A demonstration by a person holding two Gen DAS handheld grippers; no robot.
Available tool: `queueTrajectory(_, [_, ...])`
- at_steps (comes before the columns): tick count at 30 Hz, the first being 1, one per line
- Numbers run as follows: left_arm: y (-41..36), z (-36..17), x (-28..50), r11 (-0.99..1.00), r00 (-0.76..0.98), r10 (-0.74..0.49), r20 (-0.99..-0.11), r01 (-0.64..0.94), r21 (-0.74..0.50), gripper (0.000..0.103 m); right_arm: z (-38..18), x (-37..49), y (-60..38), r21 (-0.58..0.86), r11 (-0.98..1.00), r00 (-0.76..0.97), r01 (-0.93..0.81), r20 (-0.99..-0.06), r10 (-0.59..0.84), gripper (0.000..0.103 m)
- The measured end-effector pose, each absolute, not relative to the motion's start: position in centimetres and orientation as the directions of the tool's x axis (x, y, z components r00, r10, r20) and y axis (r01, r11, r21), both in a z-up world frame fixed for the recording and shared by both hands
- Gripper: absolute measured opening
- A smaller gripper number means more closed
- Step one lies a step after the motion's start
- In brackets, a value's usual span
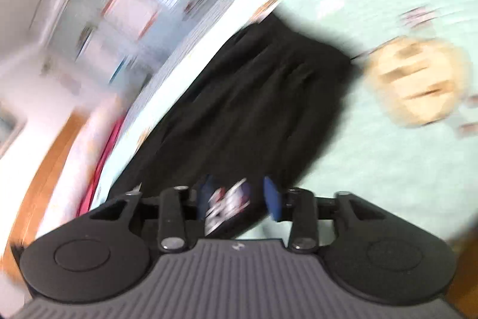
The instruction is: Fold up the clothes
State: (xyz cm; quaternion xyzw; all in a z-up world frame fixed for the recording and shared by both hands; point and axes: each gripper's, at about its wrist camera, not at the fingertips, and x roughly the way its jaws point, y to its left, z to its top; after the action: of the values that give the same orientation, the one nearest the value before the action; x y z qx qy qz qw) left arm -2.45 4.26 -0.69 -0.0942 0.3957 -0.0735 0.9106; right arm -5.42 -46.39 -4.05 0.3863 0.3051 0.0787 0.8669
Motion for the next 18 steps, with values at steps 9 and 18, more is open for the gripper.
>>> queueTrajectory(9, [4.8,-3.5,-1.9,0.96,0.619,-0.228,-0.752,0.017,-0.278,0.057,-5.3,-4.2,-49.3,0.715,0.672,0.841,0.194,-0.474,0.262,0.067])
queueTrajectory(18, [5.0,-3.1,-2.0,0.964,0.579,-0.242,-0.778,0.052,-0.261,0.057,-6.1,-2.5,-49.6,0.738,0.638,0.855,0.218,-0.46,0.241,0.017])
